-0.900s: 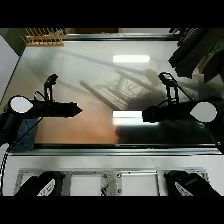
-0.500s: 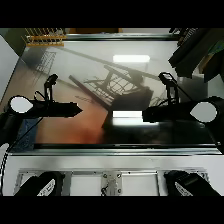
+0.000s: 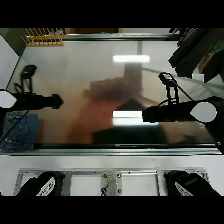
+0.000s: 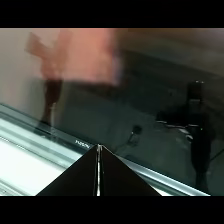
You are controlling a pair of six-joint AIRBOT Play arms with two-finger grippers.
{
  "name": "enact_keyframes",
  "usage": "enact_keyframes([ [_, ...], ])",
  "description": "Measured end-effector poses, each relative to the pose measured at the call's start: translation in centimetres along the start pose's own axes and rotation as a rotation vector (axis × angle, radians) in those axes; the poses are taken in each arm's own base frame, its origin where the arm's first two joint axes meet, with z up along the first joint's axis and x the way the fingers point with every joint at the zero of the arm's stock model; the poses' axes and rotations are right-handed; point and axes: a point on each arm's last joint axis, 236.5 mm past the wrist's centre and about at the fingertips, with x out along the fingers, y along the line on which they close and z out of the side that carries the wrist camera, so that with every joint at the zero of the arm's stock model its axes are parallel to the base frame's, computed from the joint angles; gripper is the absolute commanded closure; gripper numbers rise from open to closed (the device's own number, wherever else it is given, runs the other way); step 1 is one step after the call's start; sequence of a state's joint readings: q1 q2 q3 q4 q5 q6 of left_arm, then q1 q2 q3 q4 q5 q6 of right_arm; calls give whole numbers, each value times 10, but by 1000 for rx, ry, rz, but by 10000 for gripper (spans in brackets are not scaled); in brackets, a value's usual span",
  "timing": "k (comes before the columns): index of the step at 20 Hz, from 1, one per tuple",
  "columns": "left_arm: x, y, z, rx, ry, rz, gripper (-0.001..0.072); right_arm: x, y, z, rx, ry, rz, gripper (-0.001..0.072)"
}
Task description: Fold the clothes and pants, and hang the long-sleeved shirts on hangers.
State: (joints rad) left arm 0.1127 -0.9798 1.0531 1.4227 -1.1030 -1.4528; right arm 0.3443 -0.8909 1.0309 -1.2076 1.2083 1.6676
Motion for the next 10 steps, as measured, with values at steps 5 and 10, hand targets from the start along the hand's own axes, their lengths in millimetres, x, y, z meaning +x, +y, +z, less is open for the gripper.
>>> enact_keyframes([
  [5,-1,146,-14,-172,10,347,-8,0,0,0,0,0,0,680],
  [10,49,212,-67,-267,169,426,-9,0,0,0,0,0,0,680],
])
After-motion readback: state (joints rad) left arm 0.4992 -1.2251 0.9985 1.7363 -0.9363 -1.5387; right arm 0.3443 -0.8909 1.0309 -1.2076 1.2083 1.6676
